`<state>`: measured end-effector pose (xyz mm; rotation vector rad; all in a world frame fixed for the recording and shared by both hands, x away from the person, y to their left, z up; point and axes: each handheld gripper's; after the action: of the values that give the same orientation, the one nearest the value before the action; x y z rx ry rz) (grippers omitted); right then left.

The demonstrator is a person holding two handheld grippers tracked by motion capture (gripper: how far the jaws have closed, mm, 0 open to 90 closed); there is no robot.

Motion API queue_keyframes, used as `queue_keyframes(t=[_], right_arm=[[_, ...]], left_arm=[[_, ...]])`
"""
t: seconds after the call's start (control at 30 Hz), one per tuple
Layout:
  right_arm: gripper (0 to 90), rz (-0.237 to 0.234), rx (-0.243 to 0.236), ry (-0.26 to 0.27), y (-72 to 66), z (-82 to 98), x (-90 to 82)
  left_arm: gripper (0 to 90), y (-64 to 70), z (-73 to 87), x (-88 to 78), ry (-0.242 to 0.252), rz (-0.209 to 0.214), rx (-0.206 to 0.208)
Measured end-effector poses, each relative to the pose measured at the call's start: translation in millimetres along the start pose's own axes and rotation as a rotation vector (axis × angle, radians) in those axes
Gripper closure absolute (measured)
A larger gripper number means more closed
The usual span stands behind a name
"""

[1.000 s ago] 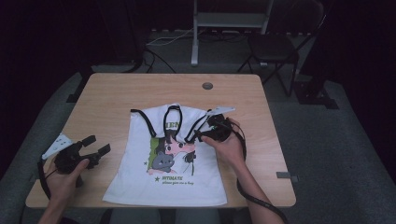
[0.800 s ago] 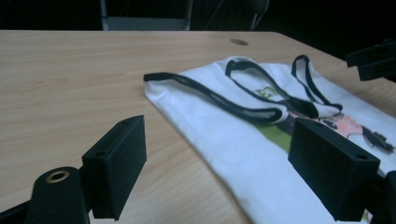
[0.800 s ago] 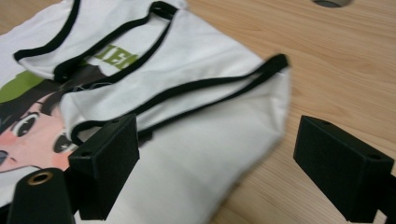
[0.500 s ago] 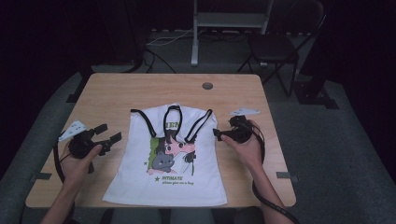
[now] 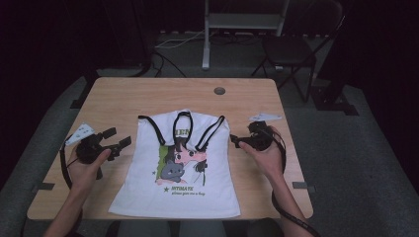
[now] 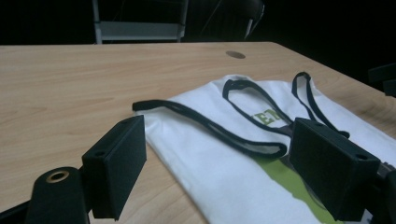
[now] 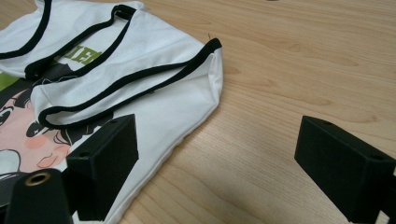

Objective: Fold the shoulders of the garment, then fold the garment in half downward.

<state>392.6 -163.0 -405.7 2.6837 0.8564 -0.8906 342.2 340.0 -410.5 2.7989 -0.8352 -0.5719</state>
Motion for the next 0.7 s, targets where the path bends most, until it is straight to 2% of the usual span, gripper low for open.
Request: queue_keyframes(t=[0.1, 0.6, 0.7], right_arm=[[13.0, -0.003, 0.003, -0.004, -0.3, 0.7, 1.9], [13.0, -0.001, -0.007, -0.007, -3.1, -1.5, -1.0], [13.0, -0.001, -0.007, -0.011, -0.5, -2.2, -1.0]], left_arm=[[18.8, -3.5, 2.1, -1.9, 0.003, -0.005, -0.013], [18.8, -5.2, 2.9, -5.3, 0.024, -0.013, -0.018], [18.8, -7.0, 4.9, -3.9, 0.015, -0.016, -0.017]])
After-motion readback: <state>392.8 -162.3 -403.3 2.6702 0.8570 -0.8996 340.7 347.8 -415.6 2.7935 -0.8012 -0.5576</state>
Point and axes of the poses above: each handheld gripper's, and its own axes: x roughly forward along the jaws, z roughly out of its underside, y roughly to its right, and after that the axes turned 7 degrees about -x, right-handed
